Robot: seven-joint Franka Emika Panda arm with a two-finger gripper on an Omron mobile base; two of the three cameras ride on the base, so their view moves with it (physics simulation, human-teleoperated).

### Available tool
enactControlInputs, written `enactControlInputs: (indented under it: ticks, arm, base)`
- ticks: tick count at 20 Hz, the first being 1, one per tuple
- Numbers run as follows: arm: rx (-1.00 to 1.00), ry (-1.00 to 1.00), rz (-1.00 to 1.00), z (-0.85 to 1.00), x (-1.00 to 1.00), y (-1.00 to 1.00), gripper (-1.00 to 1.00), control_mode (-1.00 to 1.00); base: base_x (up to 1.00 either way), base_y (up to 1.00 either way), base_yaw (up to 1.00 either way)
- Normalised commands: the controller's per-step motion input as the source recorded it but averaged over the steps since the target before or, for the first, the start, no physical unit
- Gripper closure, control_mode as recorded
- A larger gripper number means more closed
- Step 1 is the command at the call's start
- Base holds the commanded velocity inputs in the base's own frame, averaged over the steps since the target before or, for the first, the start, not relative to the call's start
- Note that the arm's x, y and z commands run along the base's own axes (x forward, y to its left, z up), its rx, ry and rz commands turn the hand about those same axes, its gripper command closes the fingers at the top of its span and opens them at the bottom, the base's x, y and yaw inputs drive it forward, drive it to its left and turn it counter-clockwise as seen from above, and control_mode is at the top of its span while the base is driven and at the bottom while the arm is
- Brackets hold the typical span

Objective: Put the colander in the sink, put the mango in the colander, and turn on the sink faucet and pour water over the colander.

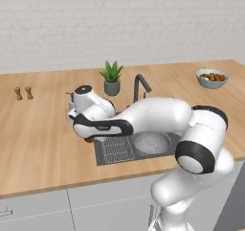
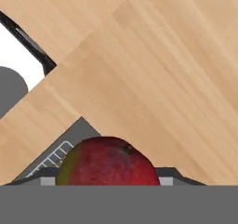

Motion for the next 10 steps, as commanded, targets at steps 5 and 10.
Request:
enactControlInputs:
  ticks: [5, 10]
  arm:
    - [0.13, 0.00, -0.18, 0.17, 0.00, -1.00, 1.00, -1.00]
    - [0.08, 0.01, -0.15, 0.00, -0.05, -1.00, 1.00, -1.00]
  base:
    - [0.00, 0.00, 0.00]
    - [0.00, 0.00, 0.00]
